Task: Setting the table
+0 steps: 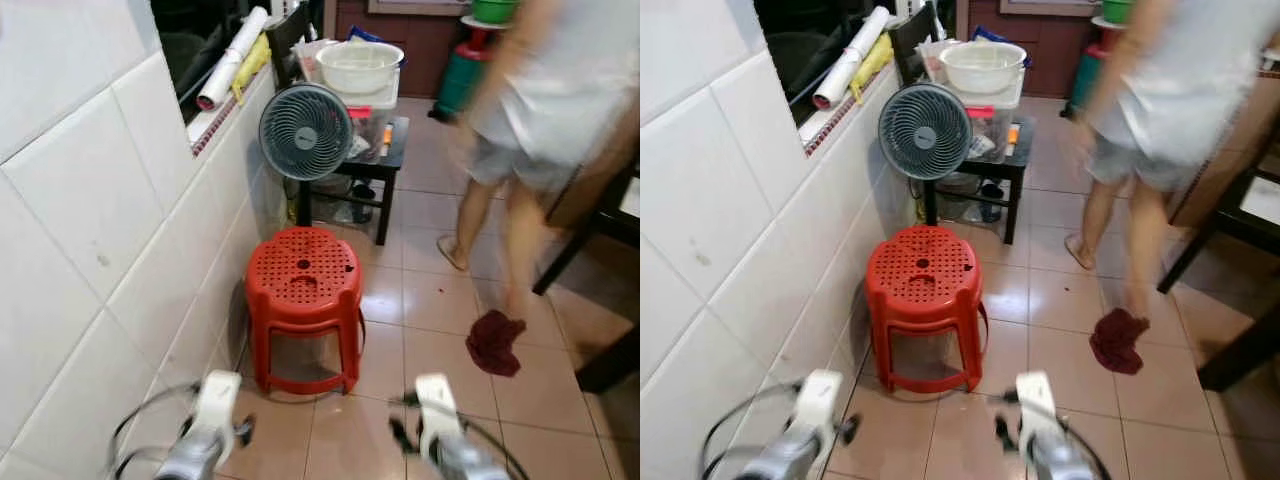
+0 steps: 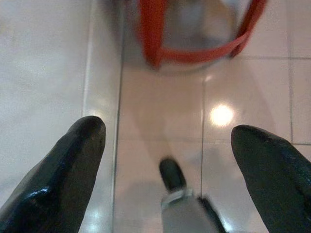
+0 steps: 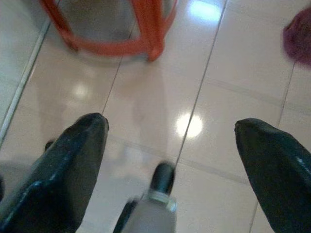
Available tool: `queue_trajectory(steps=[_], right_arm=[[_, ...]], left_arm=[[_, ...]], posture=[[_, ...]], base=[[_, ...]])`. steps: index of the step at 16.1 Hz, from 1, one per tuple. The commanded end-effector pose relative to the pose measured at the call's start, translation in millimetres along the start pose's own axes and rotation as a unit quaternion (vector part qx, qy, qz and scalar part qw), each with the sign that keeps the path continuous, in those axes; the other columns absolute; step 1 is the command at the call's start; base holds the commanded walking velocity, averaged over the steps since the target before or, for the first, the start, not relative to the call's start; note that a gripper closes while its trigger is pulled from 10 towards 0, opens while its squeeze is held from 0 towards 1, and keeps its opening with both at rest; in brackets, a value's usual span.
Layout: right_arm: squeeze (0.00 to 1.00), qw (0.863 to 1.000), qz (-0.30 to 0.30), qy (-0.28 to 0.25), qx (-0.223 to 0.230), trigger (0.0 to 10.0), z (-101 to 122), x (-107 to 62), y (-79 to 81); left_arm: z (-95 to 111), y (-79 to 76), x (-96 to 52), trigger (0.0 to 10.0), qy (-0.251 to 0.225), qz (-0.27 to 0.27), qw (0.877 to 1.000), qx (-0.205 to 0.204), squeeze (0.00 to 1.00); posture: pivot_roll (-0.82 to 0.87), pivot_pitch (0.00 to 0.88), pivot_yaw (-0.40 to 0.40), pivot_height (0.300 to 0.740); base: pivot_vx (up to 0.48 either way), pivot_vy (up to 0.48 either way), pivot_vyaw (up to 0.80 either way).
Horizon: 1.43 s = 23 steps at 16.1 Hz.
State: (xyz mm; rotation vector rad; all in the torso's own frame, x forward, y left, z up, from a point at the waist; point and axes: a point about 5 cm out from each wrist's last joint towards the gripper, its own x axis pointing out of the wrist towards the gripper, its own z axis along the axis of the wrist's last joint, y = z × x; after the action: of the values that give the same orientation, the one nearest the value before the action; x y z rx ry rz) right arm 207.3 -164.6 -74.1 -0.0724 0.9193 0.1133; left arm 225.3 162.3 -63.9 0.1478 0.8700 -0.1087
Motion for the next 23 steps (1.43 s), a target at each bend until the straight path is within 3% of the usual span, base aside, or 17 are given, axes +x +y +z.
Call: queue_trajectory(steps=[1, 5, 7, 8, 10, 11, 13, 14, 15, 16, 17, 19, 20, 23], right_arm=[[0.00, 1.000, 0.000, 0.006, -0.003, 10.0, -1.4, -0.7, -5.2], [0.00, 1.000, 0.003, 0.007, -0.010, 10.0, -2.1, -0.9, -4.9], [0.00, 0.999, -0.020, -0.019, 0.022, 10.0, 8.2, -0.4, -11.1], [0.00, 0.998, -0.012, -0.047, 0.050, 10.0, 22.3, 0.5, -13.0], [0.00, 0.993, -0.003, -0.116, 0.000, 10.0, 61.0, 1.1, -13.1], [0.00, 0.992, -0.005, -0.126, -0.017, 10.0, 68.6, 0.9, -12.8], [0.00, 0.981, 0.054, -0.180, 0.040, 10.0, 101.4, -2.5, -14.2], [0.00, 0.978, 0.058, -0.197, 0.041, 10.0, 110.8, -4.4, -16.6], [0.00, 0.977, 0.052, -0.203, 0.028, 10.0, 116.1, -5.6, -19.5], [0.00, 0.973, 0.041, -0.225, 0.004, 10.0, 124.7, -8.7, -23.1], [0.00, 0.967, 0.037, -0.250, 0.003, 10.0, 129.3, -12.1, -26.0], [0.00, 0.959, 0.041, -0.281, 0.022, 10.0, 127.2, -18.7, -33.1], [0.00, 0.951, 0.031, -0.305, 0.029, 10.0, 118.9, -27.1, -41.2], [0.00, 0.949, 0.028, -0.311, 0.032, 10.0, 100.0, -37.4, -42.7]], left_arm=[[-9.3, 2.9, -1.7, 10.0, 0.013, 0.004, 1.000, 0.011, 0.00], [-7.9, 3.4, -1.3, 10.0, 0.014, 0.005, 1.000, 0.008, 0.00], [6.4, 1.4, 0.7, 10.0, -0.008, -0.013, 1.000, 0.024, 0.00], [21.8, 4.0, 2.0, 10.0, -0.032, -0.023, 0.999, 0.026, 0.00], [60.5, 24.7, 1.4, 10.0, -0.089, -0.014, 0.995, 0.034, 0.00], [68.4, 29.9, 0.5, 10.0, -0.102, -0.010, 0.994, 0.038, 0.00], [90.5, 49.9, -5.0, 10.0, -0.150, 0.006, 0.987, 0.049, 0.00], [96.1, 55.3, -7.3, 10.0, -0.168, 0.011, 0.985, 0.044, 0.00], [98.5, 58.6, -8.7, 10.0, -0.178, 0.021, 0.983, 0.044, 0.00], [104.3, 61.6, -12.5, 10.0, -0.216, 0.030, 0.976, 0.026, 0.00], [107.1, 61.2, -15.7, 10.0, -0.250, 0.028, 0.968, -0.006, 0.00], [106.7, 57.4, -23.8, 10.0, -0.311, 0.043, 0.949, -0.030, 0.00], [95.8, 50.3, -32.9, 10.0, -0.345, 0.048, 0.936, -0.044, 0.00], [75.2, 37.9, -44.3, 10.0, -0.357, 0.032, 0.930, -0.076, 0.00]], posture=[[-0.21, 0.000, 0.018, 0.740], [-0.21, 0.000, 0.021, 0.740], [-0.21, 0.000, 0.022, 0.740], [-0.21, 0.000, 0.024, 0.740], [-0.21, 0.000, 0.030, 0.740], [-0.21, 0.000, 0.031, 0.740], [-0.21, 0.000, 0.042, 0.740], [-0.20, 0.000, 0.043, 0.740], [-0.20, 0.000, 0.043, 0.740], [-0.20, 0.000, 0.045, 0.740], [-0.19, 0.000, 0.044, 0.740], [-0.18, 0.000, 0.035, 0.740], [-0.16, 0.000, 0.025, 0.740], [-0.14, 0.000, 0.014, 0.740]], base=[[0.000, 0.000, 0.00], [0.000, 0.000, 0.00], [0.000, 0.000, 0.00], [0.000, 0.000, 0.00], [0.000, 0.000, 0.00], [0.000, 0.000, 0.00], [0.000, 0.000, 0.00], [0.000, 0.000, 0.00], [0.000, 0.000, 0.00], [0.000, 0.000, 0.00], [0.000, 0.000, 0.00], [0.000, 0.000, 0.00], [0.000, 0.000, 0.00], [0.000, 0.000, 0.00]])
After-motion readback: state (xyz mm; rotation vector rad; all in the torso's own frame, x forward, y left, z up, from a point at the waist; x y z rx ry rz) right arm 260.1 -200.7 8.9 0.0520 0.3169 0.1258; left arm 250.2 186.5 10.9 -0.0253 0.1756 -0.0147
